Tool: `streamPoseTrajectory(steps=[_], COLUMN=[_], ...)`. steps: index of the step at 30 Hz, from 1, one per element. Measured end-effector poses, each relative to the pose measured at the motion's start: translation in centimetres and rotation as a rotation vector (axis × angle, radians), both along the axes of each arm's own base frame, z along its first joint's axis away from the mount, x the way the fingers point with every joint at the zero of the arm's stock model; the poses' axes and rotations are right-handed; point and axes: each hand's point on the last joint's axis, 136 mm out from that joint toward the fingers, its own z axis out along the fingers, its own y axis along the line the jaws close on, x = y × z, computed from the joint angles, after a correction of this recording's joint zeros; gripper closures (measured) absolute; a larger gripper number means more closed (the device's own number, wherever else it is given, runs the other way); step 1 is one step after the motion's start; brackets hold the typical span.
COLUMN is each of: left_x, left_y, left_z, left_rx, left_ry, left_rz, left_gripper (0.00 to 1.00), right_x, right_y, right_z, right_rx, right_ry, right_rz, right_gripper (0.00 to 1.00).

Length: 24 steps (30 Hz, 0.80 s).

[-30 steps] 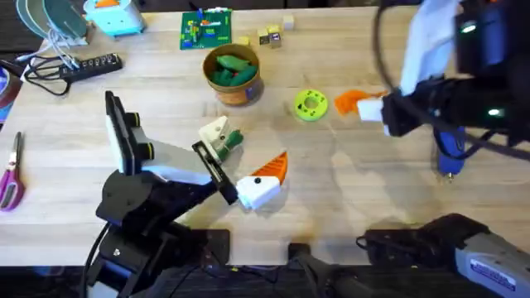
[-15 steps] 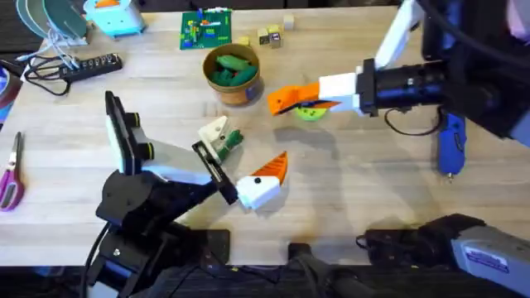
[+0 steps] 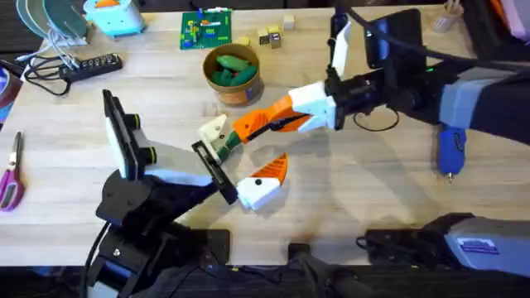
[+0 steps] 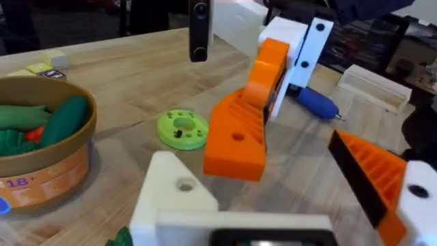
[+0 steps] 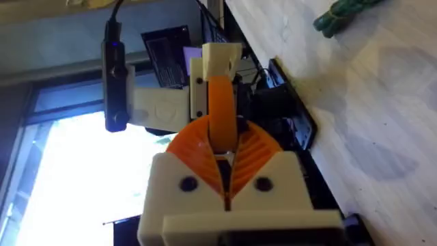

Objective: Pick up the gripper from the table and insert it into the empty holder that is missing its gripper. Then pick up a screw, insert it into the mounting hole, and use the screwdriver to tighten it. Finally, clean up the table by picking up the vegetable and placing it into the bucket.

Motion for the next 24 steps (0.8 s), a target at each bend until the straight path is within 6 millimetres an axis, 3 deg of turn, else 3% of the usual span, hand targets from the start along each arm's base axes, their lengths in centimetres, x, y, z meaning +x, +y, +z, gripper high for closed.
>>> streamPoseTrajectory(steps=[12, 24], left_x=[0.0, 0.3], left_y=[0.0, 0.2], left_z=[0.0, 0.0], left_rx=[0.002, 0.005], left_ry=[-0.002, -0.006], left_rz=[0.003, 0.020], left_gripper=[0.008, 0.008], right_x=[-0.6, 0.5], right_y=[2.2, 2.9], right_z=[-1.0, -0.8], right_rx=[0.000, 0.008], right_ry=[0.047, 0.027], right_rz=[0.046, 0.017], right_gripper=[0.992, 0.992])
